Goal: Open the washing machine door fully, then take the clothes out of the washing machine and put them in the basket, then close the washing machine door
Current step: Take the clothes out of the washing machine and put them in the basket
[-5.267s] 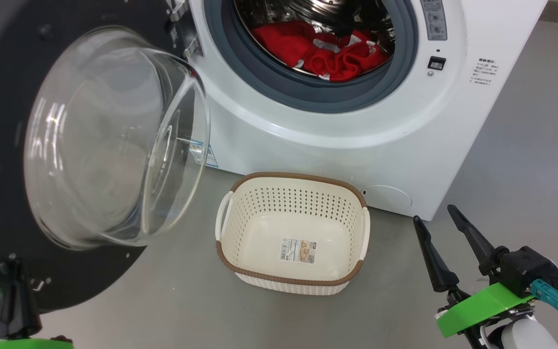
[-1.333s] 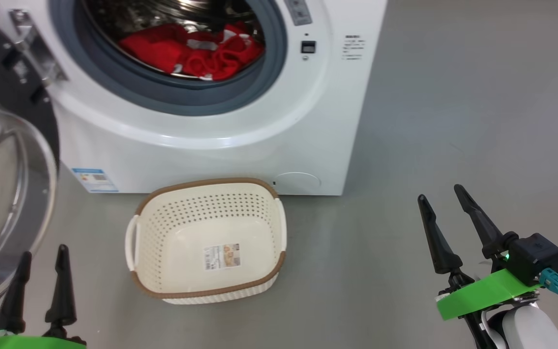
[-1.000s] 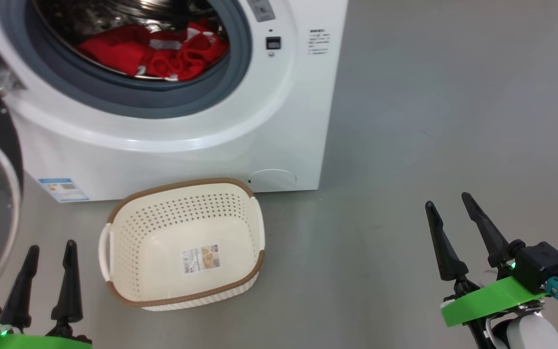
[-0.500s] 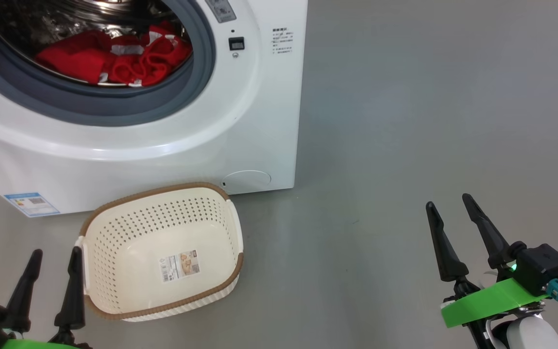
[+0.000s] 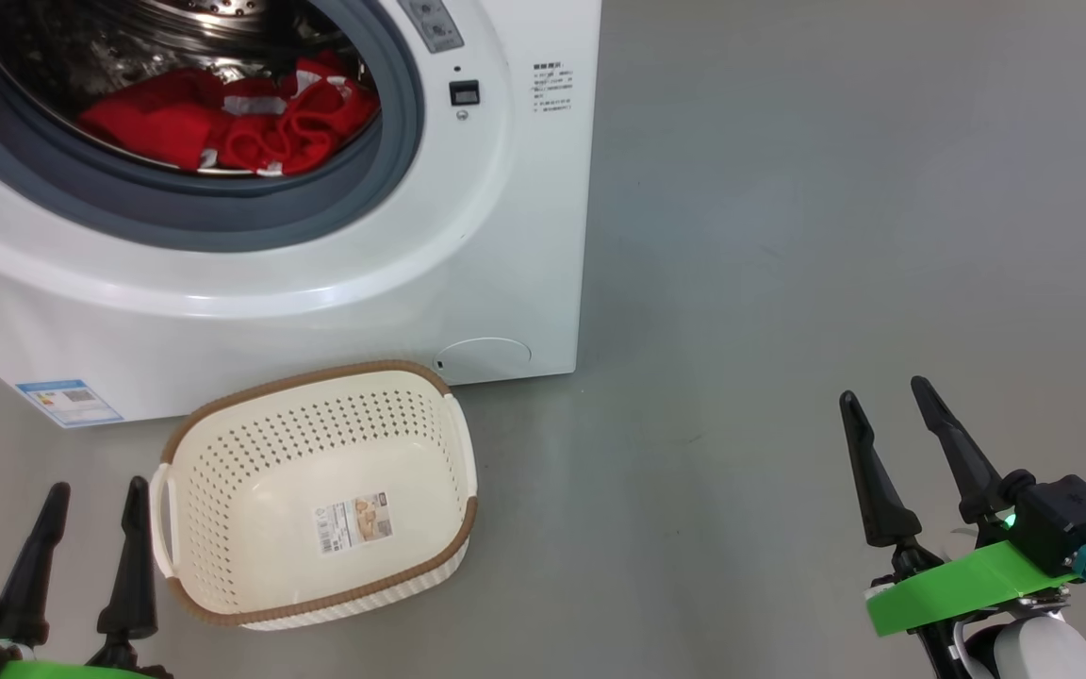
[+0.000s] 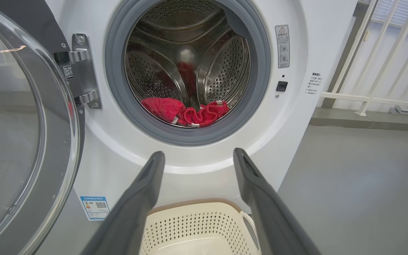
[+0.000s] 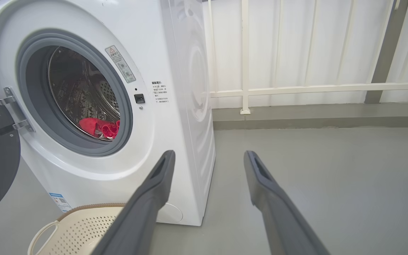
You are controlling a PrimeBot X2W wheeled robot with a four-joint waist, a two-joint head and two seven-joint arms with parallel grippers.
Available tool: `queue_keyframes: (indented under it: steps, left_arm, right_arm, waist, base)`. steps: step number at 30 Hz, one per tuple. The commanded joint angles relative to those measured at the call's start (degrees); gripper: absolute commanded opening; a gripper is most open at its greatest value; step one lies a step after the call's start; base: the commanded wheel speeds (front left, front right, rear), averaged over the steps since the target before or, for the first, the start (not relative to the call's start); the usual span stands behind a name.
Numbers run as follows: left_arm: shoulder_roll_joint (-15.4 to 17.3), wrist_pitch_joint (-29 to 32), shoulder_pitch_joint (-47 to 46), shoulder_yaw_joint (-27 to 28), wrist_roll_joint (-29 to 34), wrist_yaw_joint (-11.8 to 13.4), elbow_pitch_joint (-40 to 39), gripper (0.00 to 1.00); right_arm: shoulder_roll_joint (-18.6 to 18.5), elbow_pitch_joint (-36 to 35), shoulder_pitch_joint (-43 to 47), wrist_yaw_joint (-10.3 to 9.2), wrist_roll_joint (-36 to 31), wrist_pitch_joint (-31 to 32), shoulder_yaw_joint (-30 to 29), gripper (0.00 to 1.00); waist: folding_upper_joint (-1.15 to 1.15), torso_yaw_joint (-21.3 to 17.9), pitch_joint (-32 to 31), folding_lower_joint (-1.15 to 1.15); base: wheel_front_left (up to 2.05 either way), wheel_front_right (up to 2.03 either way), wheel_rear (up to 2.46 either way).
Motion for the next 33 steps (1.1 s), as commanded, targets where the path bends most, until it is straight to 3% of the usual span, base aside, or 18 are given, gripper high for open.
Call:
queue_keyframes:
  steps: [1,18,33]
  left_arm:
    - [1.1,-0.5,-0.1,2.2,0.5,0.3,-1.8,1.00]
    - [0.0,-0.5,0.8,3.4,-0.3,0.3,-2.9,1.00]
    - [0.5,-0.5,0.0,3.0,-0.9,0.3,-2.4,1.00]
  right_arm:
    - [-0.3,-1.5,0.7,0.09,-0.1,-0.3,1.4,1.00]
    - [-0.4,-1.2,0.9,0.09,0.1,-0.3,1.8,1.00]
    - [-0.2,-1.5,0.5,0.09,-0.2,-0.3,1.7,1.00]
  waist:
    - [0.00,0.1,0.0,0.00]
    - [0.00,0.3,-0.3,0.00]
    - [0.00,0.5,0.7,0.00]
  base:
    - [0.00,0.00,0.00]
    - [0.01,-0.03,0.02]
    - [0.72,-1.14,0.42]
